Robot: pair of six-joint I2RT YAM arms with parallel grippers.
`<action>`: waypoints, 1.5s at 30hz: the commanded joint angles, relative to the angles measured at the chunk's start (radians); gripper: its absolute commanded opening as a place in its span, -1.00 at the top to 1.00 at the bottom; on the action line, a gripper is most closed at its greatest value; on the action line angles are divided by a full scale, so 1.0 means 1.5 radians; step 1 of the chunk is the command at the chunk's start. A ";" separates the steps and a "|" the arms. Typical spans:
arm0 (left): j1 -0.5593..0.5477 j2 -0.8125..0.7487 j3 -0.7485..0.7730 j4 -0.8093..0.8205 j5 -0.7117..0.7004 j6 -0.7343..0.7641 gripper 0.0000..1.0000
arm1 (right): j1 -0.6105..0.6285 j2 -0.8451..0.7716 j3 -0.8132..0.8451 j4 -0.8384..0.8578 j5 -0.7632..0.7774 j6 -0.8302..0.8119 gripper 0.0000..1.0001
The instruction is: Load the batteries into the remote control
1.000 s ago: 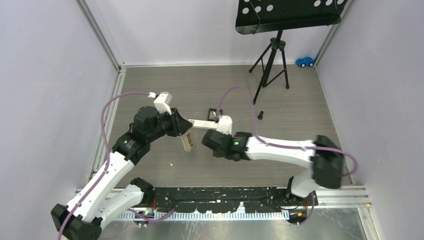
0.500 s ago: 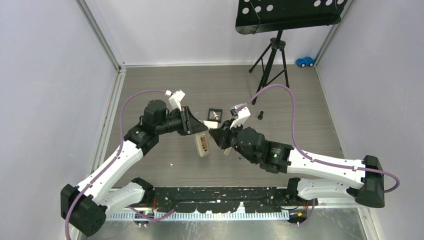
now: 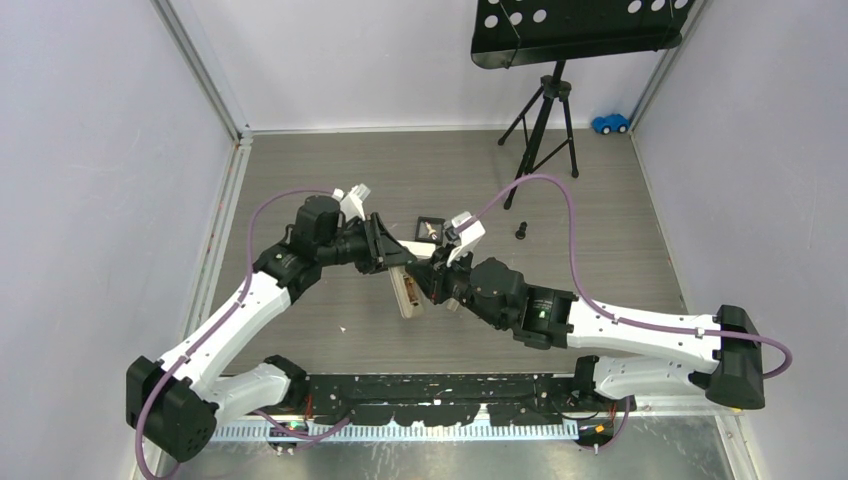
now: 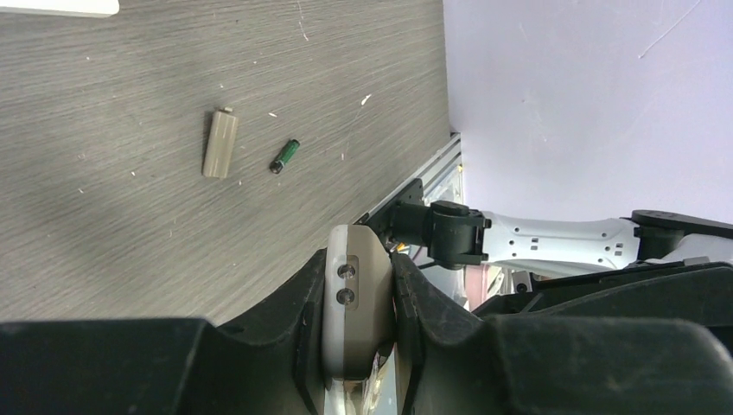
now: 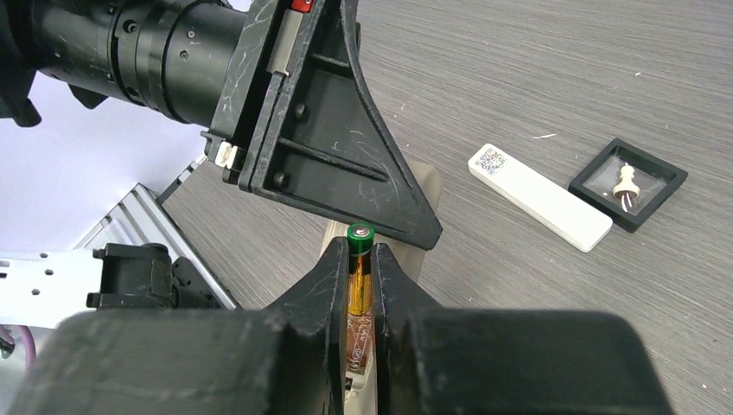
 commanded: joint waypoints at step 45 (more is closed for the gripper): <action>0.002 -0.007 0.008 0.141 -0.057 -0.113 1.00 | -0.002 -0.061 0.068 -0.338 0.158 0.628 -0.58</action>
